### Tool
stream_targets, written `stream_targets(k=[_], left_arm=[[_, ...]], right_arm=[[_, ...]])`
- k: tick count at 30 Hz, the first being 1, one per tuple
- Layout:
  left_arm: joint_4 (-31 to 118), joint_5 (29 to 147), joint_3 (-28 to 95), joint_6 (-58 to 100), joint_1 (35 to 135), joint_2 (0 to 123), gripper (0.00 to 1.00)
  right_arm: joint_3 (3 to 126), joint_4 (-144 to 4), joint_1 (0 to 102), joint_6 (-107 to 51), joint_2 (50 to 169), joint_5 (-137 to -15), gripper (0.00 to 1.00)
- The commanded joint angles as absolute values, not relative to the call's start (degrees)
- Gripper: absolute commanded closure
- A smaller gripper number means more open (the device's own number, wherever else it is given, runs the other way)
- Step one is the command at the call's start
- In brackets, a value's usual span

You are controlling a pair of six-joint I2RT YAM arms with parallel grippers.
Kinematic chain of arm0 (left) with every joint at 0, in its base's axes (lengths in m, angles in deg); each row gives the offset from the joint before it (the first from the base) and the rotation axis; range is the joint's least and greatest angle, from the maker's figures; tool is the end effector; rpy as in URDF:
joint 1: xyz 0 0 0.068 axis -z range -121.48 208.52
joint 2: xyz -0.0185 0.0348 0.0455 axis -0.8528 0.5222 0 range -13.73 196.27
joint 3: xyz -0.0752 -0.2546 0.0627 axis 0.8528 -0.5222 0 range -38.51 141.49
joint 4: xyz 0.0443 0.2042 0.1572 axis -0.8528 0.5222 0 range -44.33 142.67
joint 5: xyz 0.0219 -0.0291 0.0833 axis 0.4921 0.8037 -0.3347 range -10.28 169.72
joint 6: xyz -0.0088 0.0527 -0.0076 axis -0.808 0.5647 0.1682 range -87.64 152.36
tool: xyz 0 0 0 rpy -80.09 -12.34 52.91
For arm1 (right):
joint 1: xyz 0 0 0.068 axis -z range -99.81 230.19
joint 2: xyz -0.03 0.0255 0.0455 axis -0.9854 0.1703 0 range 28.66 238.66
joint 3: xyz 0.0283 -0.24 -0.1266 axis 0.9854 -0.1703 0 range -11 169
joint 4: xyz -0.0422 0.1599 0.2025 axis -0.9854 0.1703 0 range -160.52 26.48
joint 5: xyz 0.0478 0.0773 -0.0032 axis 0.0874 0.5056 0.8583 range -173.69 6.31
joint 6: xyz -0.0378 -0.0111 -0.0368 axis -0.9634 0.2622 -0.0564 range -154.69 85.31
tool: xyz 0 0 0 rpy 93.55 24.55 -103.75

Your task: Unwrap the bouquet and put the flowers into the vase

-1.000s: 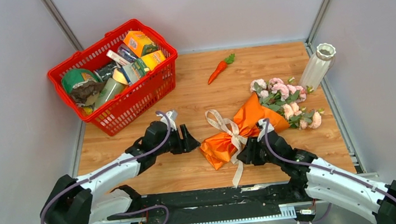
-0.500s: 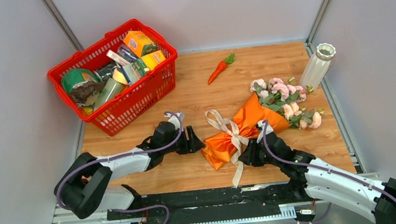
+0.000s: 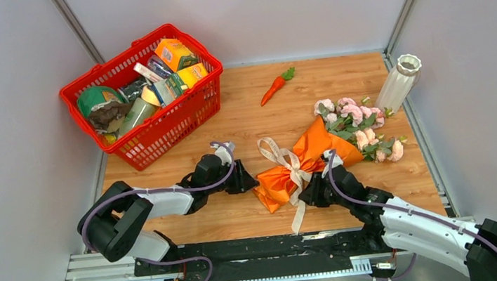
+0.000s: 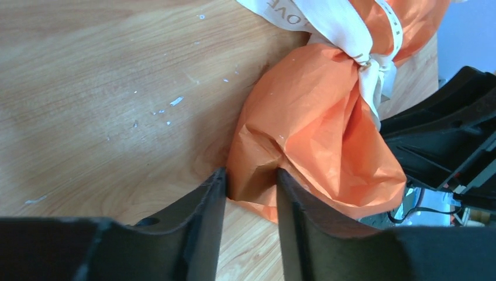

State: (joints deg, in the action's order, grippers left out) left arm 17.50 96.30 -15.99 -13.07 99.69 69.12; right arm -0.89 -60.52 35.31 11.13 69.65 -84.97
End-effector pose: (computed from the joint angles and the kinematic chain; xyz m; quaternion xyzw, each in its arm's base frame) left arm 0.1832 -0.1736 0.1346 0.0374 0.8682 -0.4200 0.2617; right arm 0.1031 0.1015 0.1406 0.0121 0.9094 0.2885 0.2992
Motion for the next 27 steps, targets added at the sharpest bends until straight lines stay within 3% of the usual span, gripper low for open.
stream_targets(k=[1,2,4,5,6,27], left_arm=[[11.65,98.44,-16.28,-13.87,100.01,69.76,0.63],[11.39,98.79,-16.10,-14.13,100.01,69.85,0.67],[11.21,98.79,-16.10,-14.31,100.01,70.03,0.83],[11.21,98.71,-16.10,-14.31,100.01,70.12,0.88],[11.39,98.27,-16.10,-14.48,100.01,70.12,1.00],[19.13,87.10,-13.47,-12.11,100.01,70.99,1.00]], right_arm=[[-0.89,-65.07,35.11,12.68,71.63,-84.66,0.73],[-0.72,-65.07,35.11,12.60,72.16,-84.66,0.74],[-0.02,-65.07,35.11,12.33,73.04,-84.66,0.84],[0.51,-65.07,35.11,12.16,73.30,-84.75,1.00],[1.13,-64.99,35.11,12.50,73.39,-85.18,1.00],[21.51,-53.03,35.63,12.07,65.30,-112.94,1.00]])
